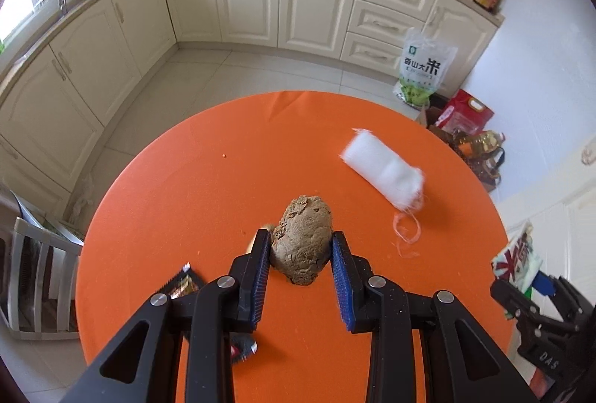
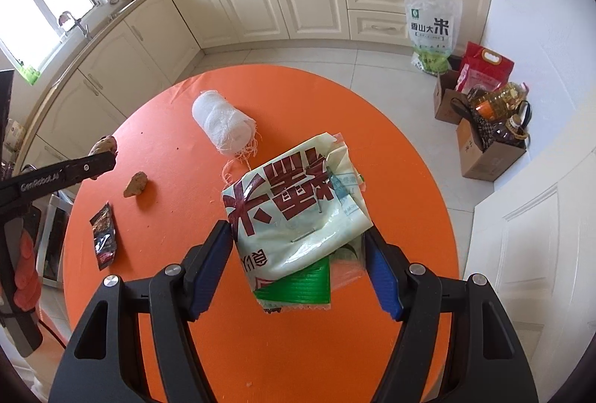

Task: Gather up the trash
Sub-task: 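Carry the ginger and rice-print bag toward the blue bin with both grippers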

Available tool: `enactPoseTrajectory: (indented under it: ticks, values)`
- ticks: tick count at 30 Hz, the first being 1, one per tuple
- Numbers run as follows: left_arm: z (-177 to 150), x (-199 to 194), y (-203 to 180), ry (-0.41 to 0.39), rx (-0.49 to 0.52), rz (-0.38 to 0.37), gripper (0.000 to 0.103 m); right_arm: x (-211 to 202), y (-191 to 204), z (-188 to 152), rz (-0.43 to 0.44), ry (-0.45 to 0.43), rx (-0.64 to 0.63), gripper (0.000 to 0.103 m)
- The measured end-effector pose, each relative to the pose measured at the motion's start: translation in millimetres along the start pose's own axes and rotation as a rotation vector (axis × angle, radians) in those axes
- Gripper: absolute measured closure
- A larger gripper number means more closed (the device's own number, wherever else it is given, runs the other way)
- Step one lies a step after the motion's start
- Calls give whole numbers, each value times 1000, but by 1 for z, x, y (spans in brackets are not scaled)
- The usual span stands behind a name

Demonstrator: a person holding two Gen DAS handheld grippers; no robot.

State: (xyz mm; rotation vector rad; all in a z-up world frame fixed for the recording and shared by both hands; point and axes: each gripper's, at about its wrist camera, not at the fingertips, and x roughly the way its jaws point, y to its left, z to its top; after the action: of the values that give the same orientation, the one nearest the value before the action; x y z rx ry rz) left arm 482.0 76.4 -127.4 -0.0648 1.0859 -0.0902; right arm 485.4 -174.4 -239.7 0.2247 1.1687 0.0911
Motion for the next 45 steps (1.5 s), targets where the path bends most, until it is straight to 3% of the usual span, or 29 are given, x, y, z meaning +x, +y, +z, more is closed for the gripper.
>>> enactPoseTrajectory:
  ticks: [8, 21, 31, 45]
  values:
    - [-58, -48, -57, -13, 118, -55, 75, -49, -32, -33, -35, -29, 68, 33]
    - [-117, -80, -198, 27, 355, -226, 75, -143, -143, -124, -185, -93, 279, 33]
    - [-145, -44, -301, 133, 535, -287, 75, -179, -231, -187, -296, -89, 456, 33]
    - [-151, 21, -394, 239, 654, -245, 75, -165, -292, -226, -324, -32, 545, 33]
